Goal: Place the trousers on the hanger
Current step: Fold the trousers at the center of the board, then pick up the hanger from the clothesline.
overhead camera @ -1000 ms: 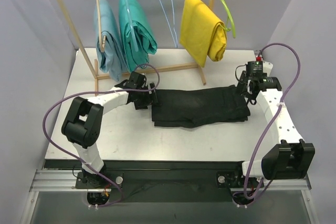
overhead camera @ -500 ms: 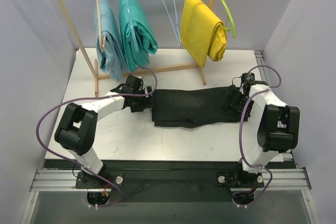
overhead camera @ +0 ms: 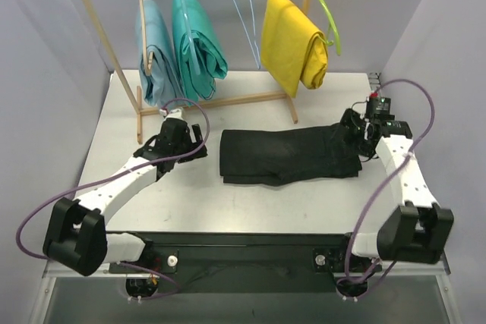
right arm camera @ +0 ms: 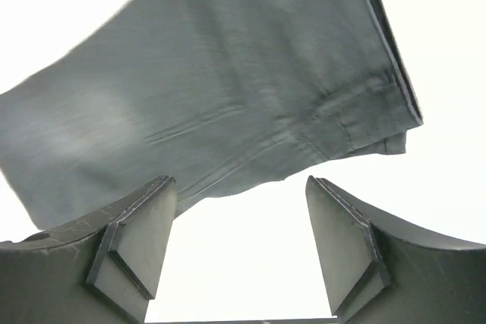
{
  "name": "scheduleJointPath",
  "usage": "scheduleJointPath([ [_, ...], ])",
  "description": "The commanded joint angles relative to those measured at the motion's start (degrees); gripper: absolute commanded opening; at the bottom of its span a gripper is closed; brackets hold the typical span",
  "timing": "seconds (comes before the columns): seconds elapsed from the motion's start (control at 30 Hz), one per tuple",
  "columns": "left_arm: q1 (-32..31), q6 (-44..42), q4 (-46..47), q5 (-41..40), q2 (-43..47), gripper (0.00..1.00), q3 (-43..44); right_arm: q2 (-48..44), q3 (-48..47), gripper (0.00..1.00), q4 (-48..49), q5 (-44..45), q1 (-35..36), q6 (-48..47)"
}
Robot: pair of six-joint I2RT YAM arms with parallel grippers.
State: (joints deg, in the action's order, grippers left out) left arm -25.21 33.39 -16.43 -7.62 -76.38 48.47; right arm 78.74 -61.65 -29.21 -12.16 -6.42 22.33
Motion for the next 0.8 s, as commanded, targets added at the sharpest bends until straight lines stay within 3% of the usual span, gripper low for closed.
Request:
scheduleJointPath([
  [0.0, 2.09, -1.05, -0.78, -13.90, 8.08, 0.85, -1.71, -12.97, -7.69, 0.70, -5.06, 4.50, 13.68, -7.89],
  [0.17, 13.31, 1.50, -5.19, -11.29, 9.23, 0.72, -2.41, -14.94, -17.94, 0.70, -5.86, 10.92, 30.64, -6.60],
  [0.27, 17.29, -0.94, -5.46, -4.35, 8.79, 0.74, -2.24, -9.67, -29.35, 0.70, -6.12, 14.86, 38.74, -8.26],
  [0.3, 17.21, -1.39, -5.37, -4.08, 8.88, 0.81, -2.06, -5.74, -32.54, 0.70, -6.12, 15.93, 41.28, -9.05],
  [0.4, 17.30, -1.22, -4.32, -2.49, 10.19, 0.88, -2.94, 2.78, -44.47, 0.70, -5.86, 18.14, 42.89, -12.39],
  [0.6, 17.30, -3.94, -1.95, 1.02, 11.43, 0.90, -5.58, 19.40, -65.48, 0.70, -4.45, 21.12, 43.07, -16.61],
  [0.77, 17.13, -4.74, 0.33, 4.36, 12.39, 0.90, -6.98, 27.33, -72.56, 0.70, -0.25, 22.09, 43.15, -18.72],
])
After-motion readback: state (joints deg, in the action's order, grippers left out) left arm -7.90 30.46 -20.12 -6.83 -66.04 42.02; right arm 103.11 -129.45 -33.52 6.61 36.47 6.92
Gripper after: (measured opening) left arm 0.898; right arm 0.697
